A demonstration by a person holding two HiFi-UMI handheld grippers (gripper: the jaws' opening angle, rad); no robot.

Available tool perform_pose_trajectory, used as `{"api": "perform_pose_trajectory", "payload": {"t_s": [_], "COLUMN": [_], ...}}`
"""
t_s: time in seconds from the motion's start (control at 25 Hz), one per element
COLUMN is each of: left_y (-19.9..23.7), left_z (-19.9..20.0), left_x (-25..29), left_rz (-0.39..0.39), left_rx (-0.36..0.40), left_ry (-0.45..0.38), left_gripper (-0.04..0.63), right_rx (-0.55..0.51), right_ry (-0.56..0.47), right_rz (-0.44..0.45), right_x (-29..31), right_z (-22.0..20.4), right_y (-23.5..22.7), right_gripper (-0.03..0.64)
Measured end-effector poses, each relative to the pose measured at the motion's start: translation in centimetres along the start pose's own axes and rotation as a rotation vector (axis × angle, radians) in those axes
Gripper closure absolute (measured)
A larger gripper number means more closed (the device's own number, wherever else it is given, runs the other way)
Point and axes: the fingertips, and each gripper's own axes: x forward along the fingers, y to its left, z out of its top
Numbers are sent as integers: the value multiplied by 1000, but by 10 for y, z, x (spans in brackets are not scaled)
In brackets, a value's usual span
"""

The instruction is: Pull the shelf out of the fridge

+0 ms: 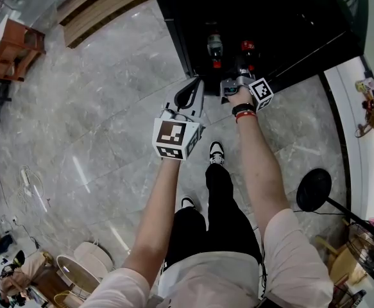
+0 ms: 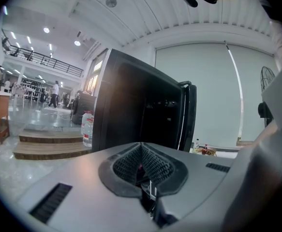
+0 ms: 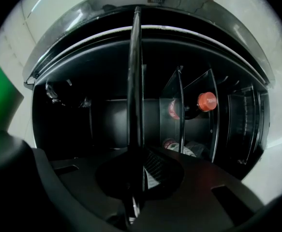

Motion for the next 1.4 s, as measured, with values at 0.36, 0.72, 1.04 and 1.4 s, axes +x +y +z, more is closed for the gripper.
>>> {"api": "perform_pose_trajectory", "payload": {"t_s": [0.36, 0.72, 1.04, 1.4], "left_y": [-3, -6, -9, -17], "left_z": [3, 8, 11, 11], "left_x": [-10, -16, -26, -33], "left_rz": [3, -4, -17, -33], "left_rx": [-9, -20, -14, -22], "left_ry": [-11, -19, -15, -9], "left_gripper": [577, 577, 577, 577], "right_rx": [18, 42, 42, 24], "right_ry": [-23, -45, -49, -39], "right_rz": [1, -15, -30, -23], "right_x": [-13, -25, -41, -63], "right_z": [-2, -7, -10, -13], "right_y": [-1, -1, 0, 0], "right_gripper": [591, 591, 591, 591]}}
